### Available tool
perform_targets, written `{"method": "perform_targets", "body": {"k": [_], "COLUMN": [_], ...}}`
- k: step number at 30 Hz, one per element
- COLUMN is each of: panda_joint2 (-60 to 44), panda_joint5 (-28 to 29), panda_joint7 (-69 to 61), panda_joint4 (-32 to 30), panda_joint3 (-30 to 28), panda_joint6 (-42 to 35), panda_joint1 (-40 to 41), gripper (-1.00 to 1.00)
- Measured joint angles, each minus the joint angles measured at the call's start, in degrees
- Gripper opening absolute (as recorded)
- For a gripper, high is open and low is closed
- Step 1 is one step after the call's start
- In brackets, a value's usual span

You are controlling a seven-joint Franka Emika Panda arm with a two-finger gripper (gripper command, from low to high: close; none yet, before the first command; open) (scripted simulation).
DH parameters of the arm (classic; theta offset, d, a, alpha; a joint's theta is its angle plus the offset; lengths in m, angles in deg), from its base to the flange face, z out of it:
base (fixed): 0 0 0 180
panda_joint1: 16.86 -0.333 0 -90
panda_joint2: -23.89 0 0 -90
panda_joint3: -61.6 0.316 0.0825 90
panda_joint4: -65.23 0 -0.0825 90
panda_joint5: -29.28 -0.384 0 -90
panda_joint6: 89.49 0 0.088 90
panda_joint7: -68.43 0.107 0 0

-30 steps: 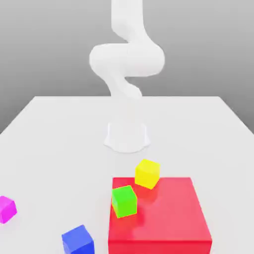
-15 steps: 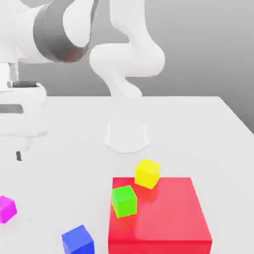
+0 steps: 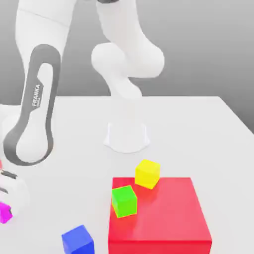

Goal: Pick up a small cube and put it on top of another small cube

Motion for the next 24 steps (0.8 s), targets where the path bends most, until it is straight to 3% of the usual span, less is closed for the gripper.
{"method": "perform_targets", "body": {"k": [5,10,19,24], "panda_joint2": [0.08,8.90,17.66,11.44], "panda_joint5": [0.10,7.28,19.41,17.70], "panda_joint7": [0.07,4.74,-0.57,-3.99], "panda_joint4": [-0.03,-2.38,-3.19,-2.85], "panda_joint3": [-0.07,-5.55,3.24,6.74], "panda_joint6": [-0.12,-6.31,-12.20,-6.19], "panda_joint1": [-0.04,-5.15,-18.72,-19.38], "gripper": [-1.00,-1.00,-1.00,-1.00]}}
